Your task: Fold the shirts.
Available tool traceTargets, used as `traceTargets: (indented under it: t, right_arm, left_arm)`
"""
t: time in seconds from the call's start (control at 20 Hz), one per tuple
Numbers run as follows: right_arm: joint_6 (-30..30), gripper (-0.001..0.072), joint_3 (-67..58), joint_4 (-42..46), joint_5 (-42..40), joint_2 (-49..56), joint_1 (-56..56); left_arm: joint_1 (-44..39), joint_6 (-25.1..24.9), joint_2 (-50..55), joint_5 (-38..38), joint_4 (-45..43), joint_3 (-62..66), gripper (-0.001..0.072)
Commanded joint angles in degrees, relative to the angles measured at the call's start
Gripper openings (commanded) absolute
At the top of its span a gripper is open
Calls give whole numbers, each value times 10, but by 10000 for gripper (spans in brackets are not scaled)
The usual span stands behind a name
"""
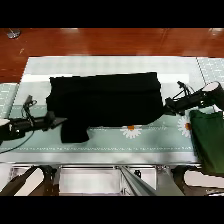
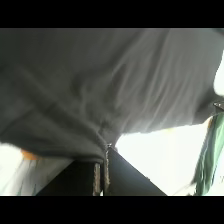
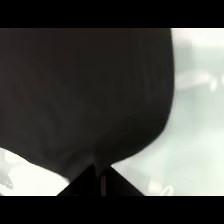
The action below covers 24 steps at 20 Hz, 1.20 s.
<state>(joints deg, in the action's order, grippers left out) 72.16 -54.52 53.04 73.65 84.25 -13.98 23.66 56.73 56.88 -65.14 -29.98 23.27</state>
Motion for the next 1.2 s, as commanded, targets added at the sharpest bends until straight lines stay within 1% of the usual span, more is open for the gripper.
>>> traceTargets:
  t: [0.0,0.1,0.15,0.25,0.3,0.4,0.5,0.6,0.8,0.9,0.95,1.0,1.05,1.15]
  right_arm:
    - [-5,27,-71,2,14,3,-10]
    - [2,27,-127,-10,10,21,-6]
    - [1,27,-154,-40,0,33,-1]
    - [-4,27,-207,-94,-35,63,11]
    - [5,27,-238,-98,-51,82,17]
    - [26,27,-299,-97,-61,128,23]
    - [48,27,-357,-97,-61,182,23]
    - [63,27,-399,-100,-61,227,23]
    - [65,27,-455,-161,-67,297,26]
    - [64,37,-466,-172,-71,318,34]
    - [62,262,-466,-169,-79,323,35]
    - [57,606,-466,-165,-83,323,35]
    - [50,626,-467,-165,-82,322,26]
    - [54,625,-473,-160,-57,321,-7]
  left_arm:
    - [10,35,9,2,0,76,25]
    - [1,36,40,22,0,131,24]
    - [-7,43,63,43,0,156,24]
    - [-29,65,125,87,0,216,24]
    - [-39,77,163,97,0,252,24]
    - [-57,87,238,97,0,323,24]
    - [-75,116,306,104,0,388,24]
    - [-90,131,365,112,0,446,25]
    - [-93,161,448,112,0,534,24]
    - [-95,162,464,106,0,541,30]
    - [-94,162,468,94,0,542,297]
    - [-89,158,468,69,-3,543,687]
    - [-74,161,468,31,-24,553,703]
    - [-31,208,463,-49,-94,578,701]
